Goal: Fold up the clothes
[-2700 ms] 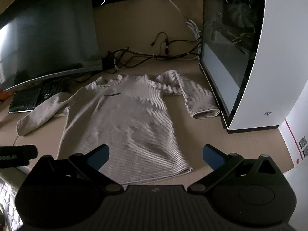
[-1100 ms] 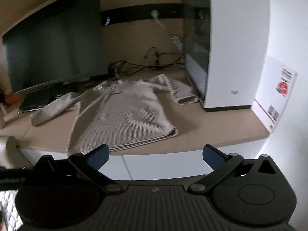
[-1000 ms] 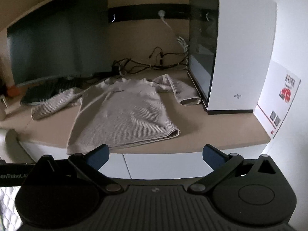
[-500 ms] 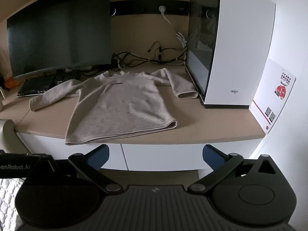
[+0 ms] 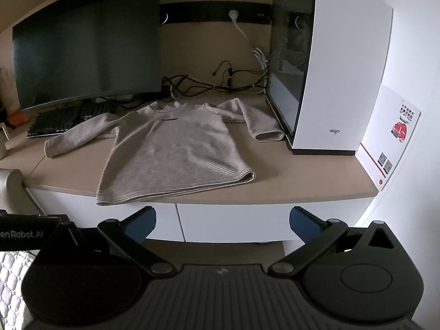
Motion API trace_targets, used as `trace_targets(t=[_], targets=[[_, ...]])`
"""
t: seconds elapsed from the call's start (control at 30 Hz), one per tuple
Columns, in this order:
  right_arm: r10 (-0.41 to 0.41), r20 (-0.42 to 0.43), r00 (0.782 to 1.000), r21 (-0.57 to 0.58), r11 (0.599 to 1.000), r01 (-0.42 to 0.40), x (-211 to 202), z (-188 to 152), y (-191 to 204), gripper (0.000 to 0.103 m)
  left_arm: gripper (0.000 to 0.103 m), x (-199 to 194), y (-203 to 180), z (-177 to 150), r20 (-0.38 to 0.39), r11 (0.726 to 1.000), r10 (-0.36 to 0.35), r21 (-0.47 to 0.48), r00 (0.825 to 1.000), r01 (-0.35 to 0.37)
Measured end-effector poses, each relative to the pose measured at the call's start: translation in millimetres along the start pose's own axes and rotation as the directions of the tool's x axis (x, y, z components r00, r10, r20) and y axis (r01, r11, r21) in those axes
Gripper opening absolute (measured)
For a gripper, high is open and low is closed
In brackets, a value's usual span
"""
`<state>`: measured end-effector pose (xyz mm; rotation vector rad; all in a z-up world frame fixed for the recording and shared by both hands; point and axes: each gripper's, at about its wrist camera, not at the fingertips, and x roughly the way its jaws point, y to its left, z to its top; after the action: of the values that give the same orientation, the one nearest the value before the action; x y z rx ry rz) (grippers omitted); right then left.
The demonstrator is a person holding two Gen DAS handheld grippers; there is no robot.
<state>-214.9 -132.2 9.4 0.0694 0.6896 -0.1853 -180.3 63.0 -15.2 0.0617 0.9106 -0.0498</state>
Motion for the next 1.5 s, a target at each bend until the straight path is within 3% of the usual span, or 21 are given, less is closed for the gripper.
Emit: trace_targets(t=[0.47, 1.5], targets=[[0.009, -0.054, 0.998, 0.024, 1.0, -0.008, 9.5, 1.1, 0.4, 0.103, 0.102, 6.4, 4.2, 1.1, -0.018, 1.0, -0.009, -0.009, 1.0, 0.008], [0.021, -0.053, 0.998, 0.019, 1.0, -0.02, 19.5, 8.0, -2.5, 0.103, 0.102, 17.6, 2.8, 6.2, -0.031, 1.0, -0.002, -0.012, 1.0, 0.001]])
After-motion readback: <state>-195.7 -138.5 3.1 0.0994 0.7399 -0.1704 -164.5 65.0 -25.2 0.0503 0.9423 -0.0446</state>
